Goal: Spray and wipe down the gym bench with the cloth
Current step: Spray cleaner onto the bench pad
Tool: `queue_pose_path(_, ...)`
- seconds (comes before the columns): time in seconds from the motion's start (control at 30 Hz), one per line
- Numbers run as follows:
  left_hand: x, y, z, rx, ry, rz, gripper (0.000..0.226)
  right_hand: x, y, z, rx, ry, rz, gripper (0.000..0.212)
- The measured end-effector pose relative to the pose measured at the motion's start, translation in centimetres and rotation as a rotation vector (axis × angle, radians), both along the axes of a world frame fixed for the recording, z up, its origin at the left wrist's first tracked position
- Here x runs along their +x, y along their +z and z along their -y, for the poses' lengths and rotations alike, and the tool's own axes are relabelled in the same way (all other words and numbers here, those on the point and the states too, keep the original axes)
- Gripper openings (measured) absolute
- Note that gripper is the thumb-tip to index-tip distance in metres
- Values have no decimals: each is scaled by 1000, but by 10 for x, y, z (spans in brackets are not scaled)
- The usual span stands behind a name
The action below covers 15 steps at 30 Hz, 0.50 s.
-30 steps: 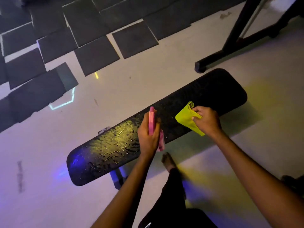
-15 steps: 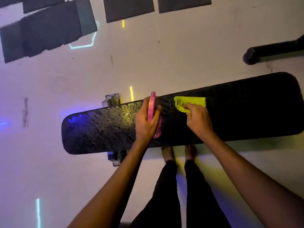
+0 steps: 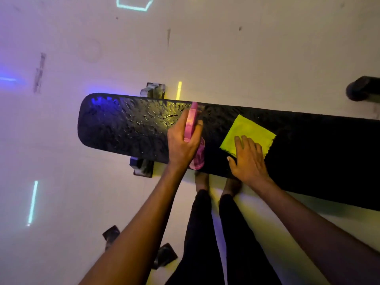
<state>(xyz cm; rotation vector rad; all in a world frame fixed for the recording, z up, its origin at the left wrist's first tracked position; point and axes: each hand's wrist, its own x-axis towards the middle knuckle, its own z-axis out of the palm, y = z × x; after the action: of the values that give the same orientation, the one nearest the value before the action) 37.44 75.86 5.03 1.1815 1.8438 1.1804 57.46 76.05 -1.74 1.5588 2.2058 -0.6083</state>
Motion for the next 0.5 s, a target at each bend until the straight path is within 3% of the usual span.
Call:
queue_pose_path(0.2, -60, -8, 39, -64, 141, 48, 30, -78, 4, -20, 19, 193, -33, 84)
queue_pose_path(0.37, -124, -39, 81, -108, 250, 21, 19, -163, -12, -24, 69, 391, -53, 90)
queue_pose_path(0.5, -178, -80, 114, -219, 385, -43, 32, -228, -32, -19, 126, 498, -99, 93)
